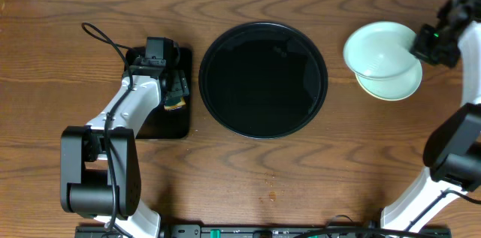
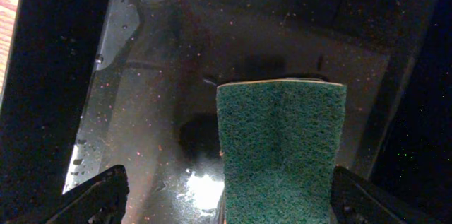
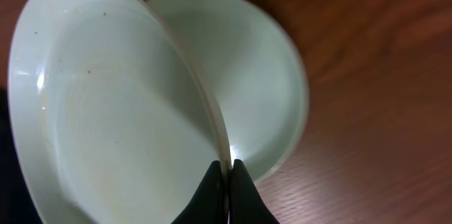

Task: Clean dirty plates on tray and stack at the side
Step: 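Lower the green plate onto the plate stack at right with right gripper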

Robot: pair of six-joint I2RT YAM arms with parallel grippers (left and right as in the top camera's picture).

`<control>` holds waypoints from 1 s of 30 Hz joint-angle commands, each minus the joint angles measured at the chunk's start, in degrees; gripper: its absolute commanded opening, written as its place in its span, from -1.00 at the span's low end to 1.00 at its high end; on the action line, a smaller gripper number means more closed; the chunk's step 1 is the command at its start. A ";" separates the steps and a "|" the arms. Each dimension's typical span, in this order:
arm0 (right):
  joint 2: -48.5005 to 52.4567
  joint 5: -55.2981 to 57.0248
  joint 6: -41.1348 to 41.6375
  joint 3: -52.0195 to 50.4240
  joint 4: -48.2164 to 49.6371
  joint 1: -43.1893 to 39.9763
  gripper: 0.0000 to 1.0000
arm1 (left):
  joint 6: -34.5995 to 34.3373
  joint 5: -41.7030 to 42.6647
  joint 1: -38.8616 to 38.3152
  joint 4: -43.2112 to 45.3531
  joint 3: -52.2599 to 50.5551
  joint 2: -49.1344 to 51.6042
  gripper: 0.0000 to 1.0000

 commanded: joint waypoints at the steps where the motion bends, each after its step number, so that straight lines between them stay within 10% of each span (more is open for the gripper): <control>1: -1.73 -3.19 -2.62 -2.78 1.55 -1.68 -0.98 | 0.55 -1.14 0.22 0.04 -0.28 -1.25 0.79; 5: -1.73 -2.86 -4.20 -5.64 4.33 -2.29 -0.91 | 0.55 -1.14 0.22 0.04 -0.28 -1.25 0.79; 9: -1.73 -2.08 -4.15 -7.32 6.54 -2.27 0.15 | 0.55 -1.14 0.22 0.04 -0.28 -1.25 0.79; 11: -1.73 -2.27 -4.13 -7.34 6.51 -2.23 0.37 | 0.55 -1.14 0.22 0.07 -0.28 -1.25 0.79; 19: -1.73 -21.68 -12.90 -7.34 1.53 0.74 0.58 | 0.55 -1.14 0.22 0.04 -0.28 -1.25 0.80; 24: -1.73 -16.50 -12.39 -7.34 -2.03 4.66 0.99 | 0.55 -1.14 0.22 0.04 -0.28 -1.25 0.79; 30: -1.73 -13.86 -12.13 -7.34 -2.10 7.67 0.99 | 0.55 -1.14 0.22 0.07 -0.28 -1.25 0.79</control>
